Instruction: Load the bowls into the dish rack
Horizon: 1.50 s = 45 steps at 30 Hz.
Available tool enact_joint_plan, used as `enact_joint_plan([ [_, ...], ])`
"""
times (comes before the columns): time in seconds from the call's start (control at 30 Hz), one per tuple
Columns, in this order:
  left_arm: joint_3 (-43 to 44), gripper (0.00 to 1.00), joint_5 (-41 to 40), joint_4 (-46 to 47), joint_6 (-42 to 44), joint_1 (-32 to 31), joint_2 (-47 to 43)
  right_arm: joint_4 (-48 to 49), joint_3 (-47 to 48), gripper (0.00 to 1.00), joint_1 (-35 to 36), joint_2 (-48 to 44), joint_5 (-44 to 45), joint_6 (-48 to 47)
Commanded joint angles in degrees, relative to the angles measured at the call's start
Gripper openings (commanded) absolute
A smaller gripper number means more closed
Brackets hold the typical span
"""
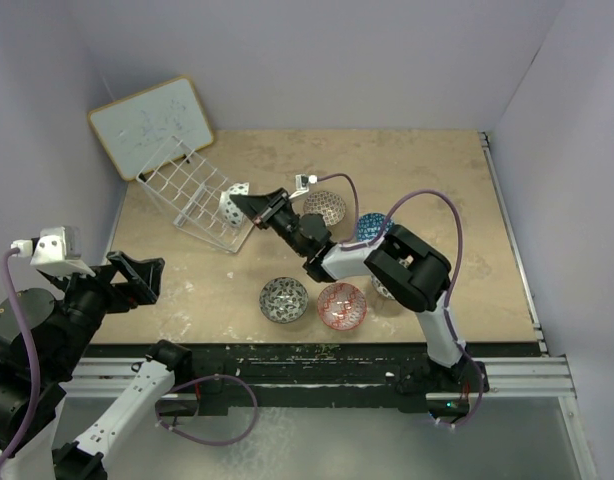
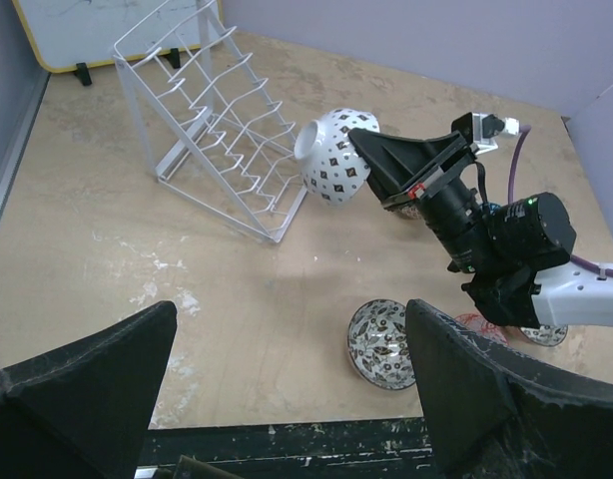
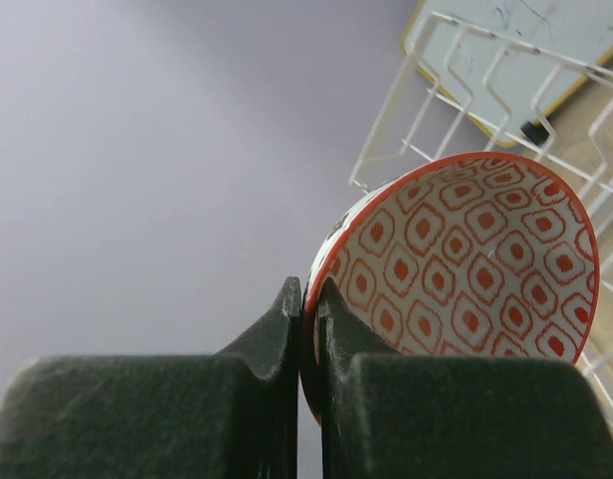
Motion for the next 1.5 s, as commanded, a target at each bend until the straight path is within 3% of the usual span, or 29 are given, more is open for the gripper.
enact_joint_plan([
  [0.0, 0.52, 0.99, -0.39, 0.42, 1.03, 0.3, 0.75, 9.01, 4.02, 0.0, 0.0, -2.89, 5.29, 3.36],
  [0.47, -0.09, 0.99, 0.05, 0.16, 1.37, 0.28, 0.41, 9.78, 8.93, 0.0, 1.68, 3.03, 12.67, 8.94],
  [1.47, -0.05, 0.99, -0.83, -0.82, 2.31, 0.27, -0.35, 4.01, 15.44, 0.0, 2.92, 12.38, 15.39, 17.97],
])
